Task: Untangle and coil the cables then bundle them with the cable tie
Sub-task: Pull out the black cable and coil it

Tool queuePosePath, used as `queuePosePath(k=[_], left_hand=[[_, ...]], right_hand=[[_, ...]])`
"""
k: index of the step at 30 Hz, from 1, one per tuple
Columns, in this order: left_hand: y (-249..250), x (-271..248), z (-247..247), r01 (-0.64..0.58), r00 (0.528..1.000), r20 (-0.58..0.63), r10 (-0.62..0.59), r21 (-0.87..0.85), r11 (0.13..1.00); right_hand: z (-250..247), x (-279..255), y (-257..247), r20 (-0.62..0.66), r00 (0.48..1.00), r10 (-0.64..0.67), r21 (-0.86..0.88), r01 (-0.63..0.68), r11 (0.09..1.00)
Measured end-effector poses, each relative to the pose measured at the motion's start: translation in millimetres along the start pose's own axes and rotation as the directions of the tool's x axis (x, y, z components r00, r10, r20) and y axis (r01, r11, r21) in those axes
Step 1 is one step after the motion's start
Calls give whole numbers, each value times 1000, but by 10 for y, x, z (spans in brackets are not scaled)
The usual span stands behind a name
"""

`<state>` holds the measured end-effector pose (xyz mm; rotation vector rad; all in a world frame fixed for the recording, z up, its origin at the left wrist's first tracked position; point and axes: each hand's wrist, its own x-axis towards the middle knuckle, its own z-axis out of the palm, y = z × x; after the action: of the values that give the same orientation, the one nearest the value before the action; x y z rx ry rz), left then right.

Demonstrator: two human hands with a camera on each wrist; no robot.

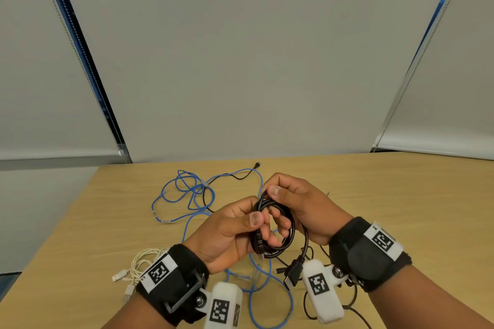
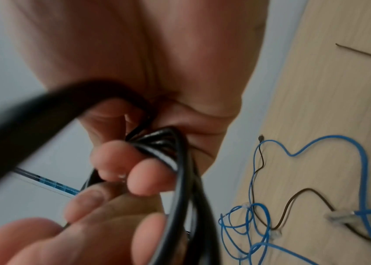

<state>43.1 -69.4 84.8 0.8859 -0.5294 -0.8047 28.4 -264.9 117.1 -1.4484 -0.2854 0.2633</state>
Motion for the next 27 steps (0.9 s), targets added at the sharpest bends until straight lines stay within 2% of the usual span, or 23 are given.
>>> queuePosePath(k=[2, 5, 7, 9, 12, 15, 18, 21, 25, 27], left_hand=[[18, 20, 11, 3, 999, -32, 0, 79, 997], [9, 73, 24, -14, 981, -190, 47, 173, 985], [-28, 108, 22, -47, 949, -293, 121, 250, 967], [-88, 128, 9, -82, 896, -388, 217, 335, 939], [-179, 155, -12, -89, 792, -510, 335, 447, 890], [-196, 196, -40, -39, 712, -587, 384, 513, 857], [-194, 242, -50, -74, 666, -634, 393, 468, 881], [-236, 261, -53, -66, 678, -639, 362, 438, 897], [-278, 288, -65, -66, 715, -664, 217, 244, 967], [-309, 284, -50, -68, 736, -653, 179, 191, 979]], right_hand=[[19, 10, 2, 2, 1000, 9, 41, -9, 999], [43, 25, -2, -32, 998, 45, 116, -41, 992], [44, 24, -22, -53, 995, 79, 132, -72, 989], [39, 16, -42, -43, 991, 127, 146, -119, 982], [28, 14, -46, -55, 983, 178, 103, -171, 980], [23, -15, 22, -75, 974, 215, 125, -205, 971], [63, -52, 126, -58, 966, 251, 205, -235, 950], [91, -44, 210, -93, 971, 221, 182, -202, 962], [117, -49, 271, -13, 984, 180, 109, -178, 978], [129, -50, 294, -53, 982, 181, 34, -179, 983]])
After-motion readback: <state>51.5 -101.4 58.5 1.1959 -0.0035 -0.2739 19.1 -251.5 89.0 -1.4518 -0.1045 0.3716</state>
